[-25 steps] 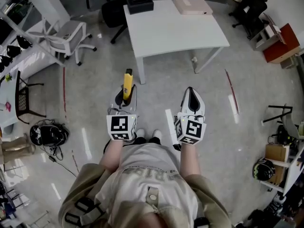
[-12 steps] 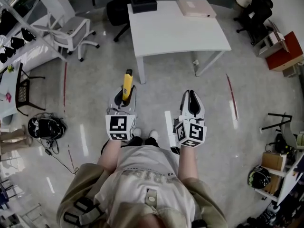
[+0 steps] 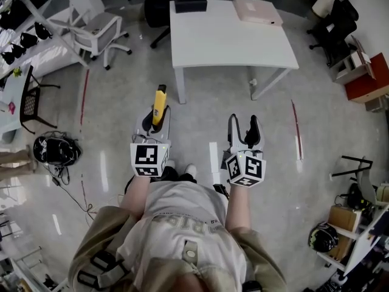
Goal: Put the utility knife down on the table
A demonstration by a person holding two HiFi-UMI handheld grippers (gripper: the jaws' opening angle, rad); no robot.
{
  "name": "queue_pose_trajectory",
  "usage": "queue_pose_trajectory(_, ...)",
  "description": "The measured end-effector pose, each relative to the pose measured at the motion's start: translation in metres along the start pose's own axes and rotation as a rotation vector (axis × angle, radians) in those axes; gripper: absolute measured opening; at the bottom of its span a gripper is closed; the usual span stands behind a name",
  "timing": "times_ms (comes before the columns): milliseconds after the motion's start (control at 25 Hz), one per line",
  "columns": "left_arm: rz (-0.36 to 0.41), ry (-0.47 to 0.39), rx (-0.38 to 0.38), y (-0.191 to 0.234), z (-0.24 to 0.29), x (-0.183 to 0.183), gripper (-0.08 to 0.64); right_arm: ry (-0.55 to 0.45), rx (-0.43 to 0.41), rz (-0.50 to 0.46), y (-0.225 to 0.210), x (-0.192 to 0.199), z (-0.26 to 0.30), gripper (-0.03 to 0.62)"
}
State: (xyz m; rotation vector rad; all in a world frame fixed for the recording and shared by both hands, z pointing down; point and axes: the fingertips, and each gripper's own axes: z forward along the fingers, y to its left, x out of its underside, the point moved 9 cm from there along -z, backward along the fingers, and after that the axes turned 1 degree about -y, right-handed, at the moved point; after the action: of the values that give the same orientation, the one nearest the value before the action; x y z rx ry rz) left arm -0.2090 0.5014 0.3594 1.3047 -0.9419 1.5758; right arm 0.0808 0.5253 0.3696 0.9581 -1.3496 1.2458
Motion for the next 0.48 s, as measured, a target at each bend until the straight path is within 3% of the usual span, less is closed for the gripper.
queue_pose_trajectory(480,0.002,0.040,-0.020,0.014,0.011,0.008,0.094,0.026,0.009,0.033,-0.010,0.008,0.024,0.272)
